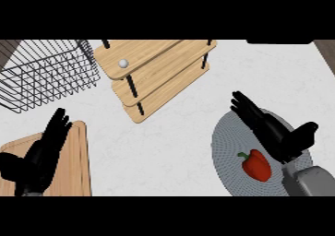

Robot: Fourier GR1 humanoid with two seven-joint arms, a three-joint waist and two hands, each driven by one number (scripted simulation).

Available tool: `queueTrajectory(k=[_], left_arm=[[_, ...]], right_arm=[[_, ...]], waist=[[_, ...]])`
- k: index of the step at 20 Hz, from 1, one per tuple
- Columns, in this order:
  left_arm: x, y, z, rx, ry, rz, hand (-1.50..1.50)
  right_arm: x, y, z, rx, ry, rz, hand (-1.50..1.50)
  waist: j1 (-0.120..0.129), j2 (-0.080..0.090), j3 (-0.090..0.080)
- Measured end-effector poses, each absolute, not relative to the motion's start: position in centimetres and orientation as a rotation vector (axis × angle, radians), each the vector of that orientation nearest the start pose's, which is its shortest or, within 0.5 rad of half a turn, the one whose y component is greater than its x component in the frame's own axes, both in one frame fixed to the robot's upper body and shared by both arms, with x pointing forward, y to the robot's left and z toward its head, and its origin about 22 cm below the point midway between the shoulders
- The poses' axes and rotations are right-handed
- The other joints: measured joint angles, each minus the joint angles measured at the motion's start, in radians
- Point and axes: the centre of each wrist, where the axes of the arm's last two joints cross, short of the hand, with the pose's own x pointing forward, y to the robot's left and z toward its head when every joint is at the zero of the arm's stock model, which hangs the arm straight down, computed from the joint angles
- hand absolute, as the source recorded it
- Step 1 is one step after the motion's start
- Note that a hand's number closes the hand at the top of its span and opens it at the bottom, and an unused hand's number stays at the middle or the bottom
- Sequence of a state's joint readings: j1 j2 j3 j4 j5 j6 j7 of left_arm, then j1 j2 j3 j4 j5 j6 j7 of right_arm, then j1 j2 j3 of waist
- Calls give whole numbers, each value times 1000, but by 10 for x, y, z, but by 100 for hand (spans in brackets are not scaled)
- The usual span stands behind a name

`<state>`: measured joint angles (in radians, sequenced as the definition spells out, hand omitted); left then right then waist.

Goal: Pick the bell pepper from the placemat and place it in the tiered shelf

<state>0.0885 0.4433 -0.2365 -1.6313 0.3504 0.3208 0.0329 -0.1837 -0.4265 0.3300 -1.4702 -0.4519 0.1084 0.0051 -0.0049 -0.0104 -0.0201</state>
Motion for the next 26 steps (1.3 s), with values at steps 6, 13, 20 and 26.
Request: queueTrajectory(k=[6, 13, 20, 26], left_arm=[[219, 293, 0, 176, -1296, 58, 0], [234, 293, -7, 120, -1212, 57, 0], [245, 296, -11, 98, -1188, 43, 0], [245, 300, -14, 102, -1184, 46, 0]], right_arm=[[292, -322, 83, 157, -1746, 456, 150], [281, -429, 78, -204, -1635, 533, -150], [271, -472, 90, -66, -1631, 729, -150], [272, -461, 127, -22, -1538, 926, -150]], waist=[[-15, 12, 17], [-3, 17, 24], [6, 9, 28], [-4, 2, 27]])
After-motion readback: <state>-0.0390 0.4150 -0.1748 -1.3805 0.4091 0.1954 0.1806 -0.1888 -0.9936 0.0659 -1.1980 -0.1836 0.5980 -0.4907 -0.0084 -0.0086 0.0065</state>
